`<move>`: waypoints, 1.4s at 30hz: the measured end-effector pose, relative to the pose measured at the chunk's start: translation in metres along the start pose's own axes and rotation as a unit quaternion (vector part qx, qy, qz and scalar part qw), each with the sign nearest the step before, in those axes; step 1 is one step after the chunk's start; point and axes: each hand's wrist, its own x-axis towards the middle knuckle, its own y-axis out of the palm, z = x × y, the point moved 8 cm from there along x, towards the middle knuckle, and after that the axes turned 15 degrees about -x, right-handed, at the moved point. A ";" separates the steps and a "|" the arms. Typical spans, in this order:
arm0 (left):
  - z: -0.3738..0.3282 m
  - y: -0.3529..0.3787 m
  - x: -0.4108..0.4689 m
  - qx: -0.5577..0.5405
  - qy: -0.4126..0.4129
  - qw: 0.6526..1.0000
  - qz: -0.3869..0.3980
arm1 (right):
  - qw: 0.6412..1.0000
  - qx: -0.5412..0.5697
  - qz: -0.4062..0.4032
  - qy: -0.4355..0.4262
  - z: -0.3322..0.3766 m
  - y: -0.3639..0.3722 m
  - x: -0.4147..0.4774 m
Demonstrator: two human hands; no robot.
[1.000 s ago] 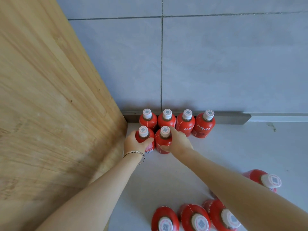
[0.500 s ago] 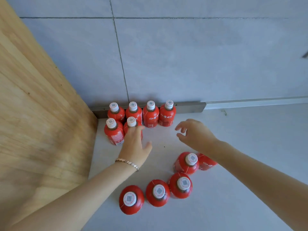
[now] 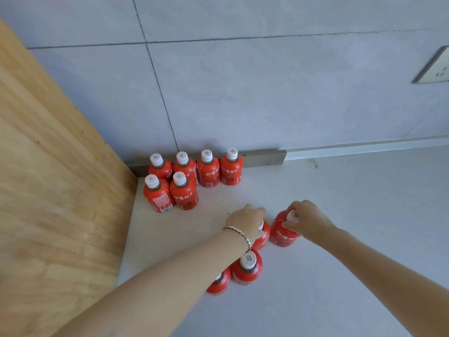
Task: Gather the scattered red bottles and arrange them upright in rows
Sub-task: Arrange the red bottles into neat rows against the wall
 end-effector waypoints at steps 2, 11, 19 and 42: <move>0.012 -0.017 0.006 -0.007 -0.006 1.000 -0.019 | 1.000 0.006 -0.002 -0.009 0.001 0.001 0.003; 0.087 -0.106 0.034 0.067 -0.066 0.986 -0.137 | 0.997 0.043 -0.033 -0.048 0.059 -0.014 0.035; 0.100 -0.110 0.044 0.137 -0.029 0.968 -0.207 | 0.989 0.109 -0.065 -0.076 0.138 -0.034 0.084; 0.239 -0.086 -0.011 -0.441 -0.277 0.780 -0.347 | 0.926 0.364 -0.029 0.100 0.121 0.038 0.088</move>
